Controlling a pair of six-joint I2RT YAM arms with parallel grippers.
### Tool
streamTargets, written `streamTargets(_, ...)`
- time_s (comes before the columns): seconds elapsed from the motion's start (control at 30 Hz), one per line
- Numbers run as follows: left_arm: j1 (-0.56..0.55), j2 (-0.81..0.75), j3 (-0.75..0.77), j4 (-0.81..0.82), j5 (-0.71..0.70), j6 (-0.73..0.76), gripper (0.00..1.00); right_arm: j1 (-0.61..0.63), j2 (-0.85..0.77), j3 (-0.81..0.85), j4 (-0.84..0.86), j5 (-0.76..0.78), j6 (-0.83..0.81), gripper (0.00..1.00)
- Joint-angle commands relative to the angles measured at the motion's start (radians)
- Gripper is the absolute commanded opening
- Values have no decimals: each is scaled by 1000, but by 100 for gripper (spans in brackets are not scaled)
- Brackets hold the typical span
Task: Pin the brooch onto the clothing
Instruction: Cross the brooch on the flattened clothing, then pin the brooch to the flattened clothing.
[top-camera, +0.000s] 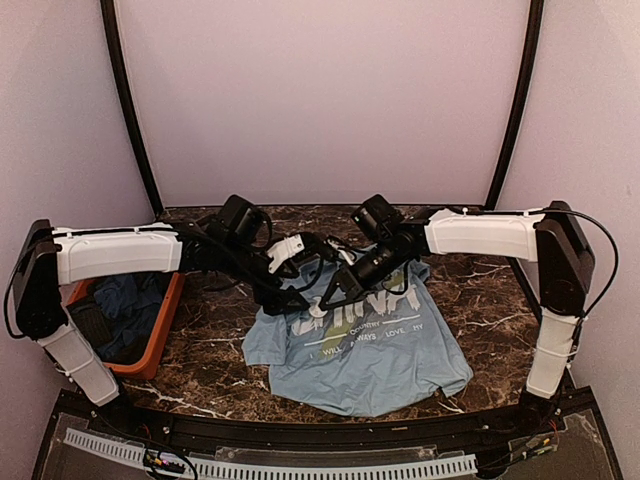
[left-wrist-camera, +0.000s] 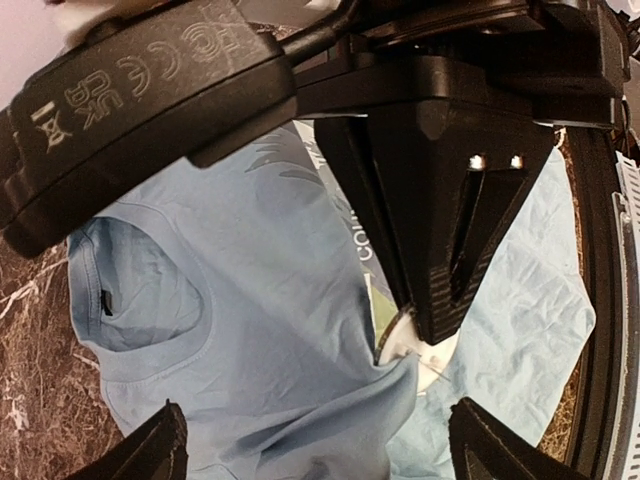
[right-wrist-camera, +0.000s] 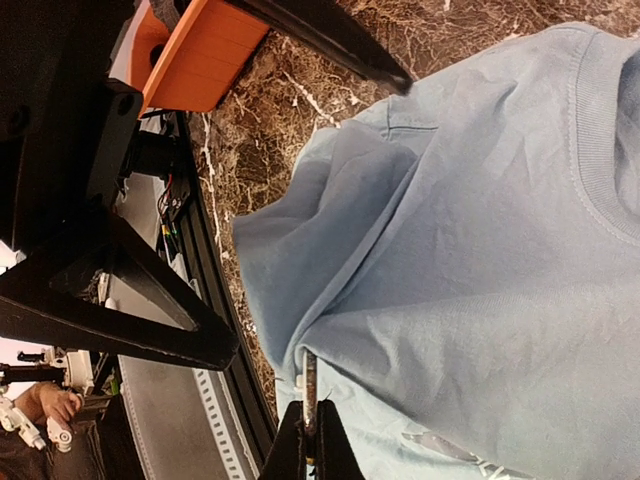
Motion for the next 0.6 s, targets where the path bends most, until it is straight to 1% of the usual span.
streamTargets(0.0, -3, 17, -3, -28, 66, 11, 88, 16, -13, 0, 16, -52, -29, 0)
streamTargets(0.27, -5, 34, 5, -31, 89, 6, 78, 29, -9, 0, 15, -63, -43, 0)
streamTargets(0.57, -4, 37, 7, -31, 105, 10, 75, 30, -5, -2, 19, -61, -50, 0)
